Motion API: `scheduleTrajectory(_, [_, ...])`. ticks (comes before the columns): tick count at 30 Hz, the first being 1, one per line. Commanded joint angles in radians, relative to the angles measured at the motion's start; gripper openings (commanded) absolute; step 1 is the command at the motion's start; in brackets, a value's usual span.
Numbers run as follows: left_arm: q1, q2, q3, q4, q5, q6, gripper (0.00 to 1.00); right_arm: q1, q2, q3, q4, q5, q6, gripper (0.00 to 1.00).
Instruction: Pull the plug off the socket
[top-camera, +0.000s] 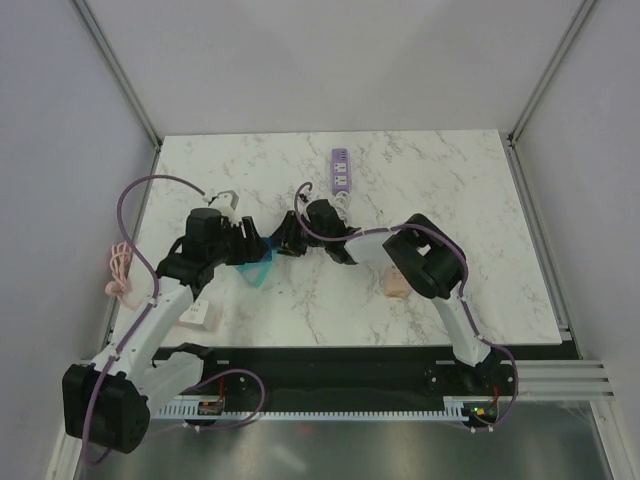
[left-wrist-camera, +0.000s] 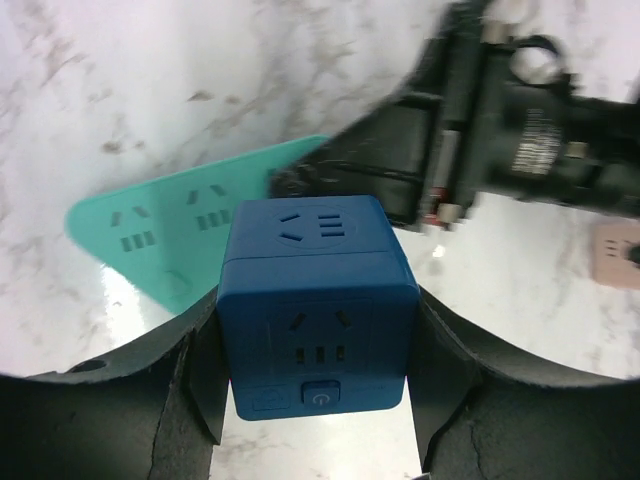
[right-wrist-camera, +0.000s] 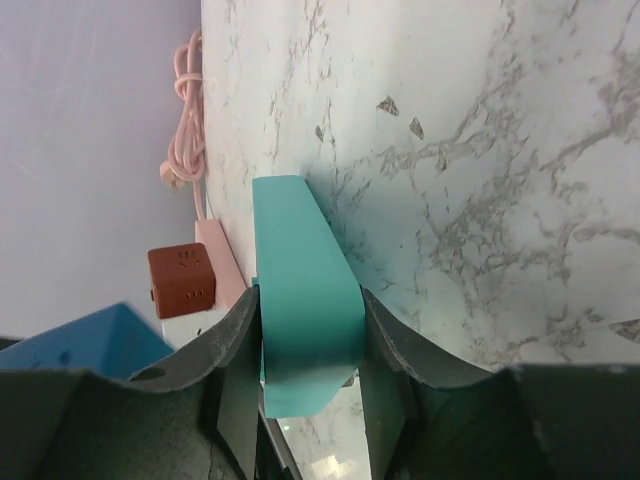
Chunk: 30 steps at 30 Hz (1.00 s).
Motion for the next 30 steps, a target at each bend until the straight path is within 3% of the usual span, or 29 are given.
scheduleTrajectory(1, [-0.029,-0.006,0.108,0.030,0.048,-0.010,0.02,-0.017,0.062,-0.018,-0.131,0.156,-0.098,0.00])
scheduleTrajectory(11, [-0.030,-0.116,0.094,0.020,-0.116,-0.019,0.02,-0.006,0.089,-0.030,0.052,0.139,-0.024,0.00])
scheduleTrajectory(18, [-0.035,-0.092,0.102,0.010,-0.117,-0.028,0.02,-0.061,0.127,0.071,0.135,0.150,0.112,0.00])
scheduleTrajectory(25, [-0.036,-0.015,0.120,-0.009,-0.052,-0.028,0.02,-0.129,0.199,0.308,-0.066,0.111,0.042,0.00])
scheduleTrajectory(30, [-0.042,0.054,0.137,-0.009,0.072,-0.014,0.02,-0.155,0.265,0.448,-0.184,0.062,-0.019,0.12])
